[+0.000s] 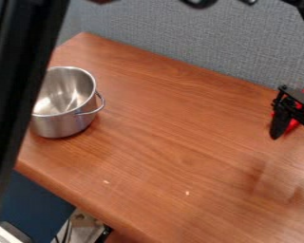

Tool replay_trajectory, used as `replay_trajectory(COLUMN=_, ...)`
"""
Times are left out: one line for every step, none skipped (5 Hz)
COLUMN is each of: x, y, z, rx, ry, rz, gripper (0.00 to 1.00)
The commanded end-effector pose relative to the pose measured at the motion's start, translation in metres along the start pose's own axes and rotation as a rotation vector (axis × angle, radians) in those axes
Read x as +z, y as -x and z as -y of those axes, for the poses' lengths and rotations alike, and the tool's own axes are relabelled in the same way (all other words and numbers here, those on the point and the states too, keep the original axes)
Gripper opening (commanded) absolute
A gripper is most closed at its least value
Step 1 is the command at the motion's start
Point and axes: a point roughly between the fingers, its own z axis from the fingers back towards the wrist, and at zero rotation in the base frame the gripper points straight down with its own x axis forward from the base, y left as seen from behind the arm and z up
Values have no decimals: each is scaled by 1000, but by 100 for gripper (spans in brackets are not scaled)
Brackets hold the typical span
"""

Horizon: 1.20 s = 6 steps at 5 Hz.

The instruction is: Put the red object in the metal pot

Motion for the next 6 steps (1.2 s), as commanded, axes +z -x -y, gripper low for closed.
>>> replay_trajectory(x=13, y=-9, z=-6, rx=-55, ry=-21, rz=67, gripper=100)
replay_trajectory(x=11, y=-11, z=-5, rx=-121, ry=-44, rz=85, gripper=100)
replay_trajectory(x=27, y=-18, z=-9, rx=-63, ry=-21, rz=80, gripper=100)
replay_trajectory(x=46, y=-25, z=-14, rx=-16, ry=-15, rz=87, gripper=100)
replay_trajectory(x=48, y=-23, z=-9, rx=45, ry=-3, rz=92, gripper=100)
replay_trajectory(x=44, y=-20, z=-4, rx=96, ry=4, rz=90, gripper=100)
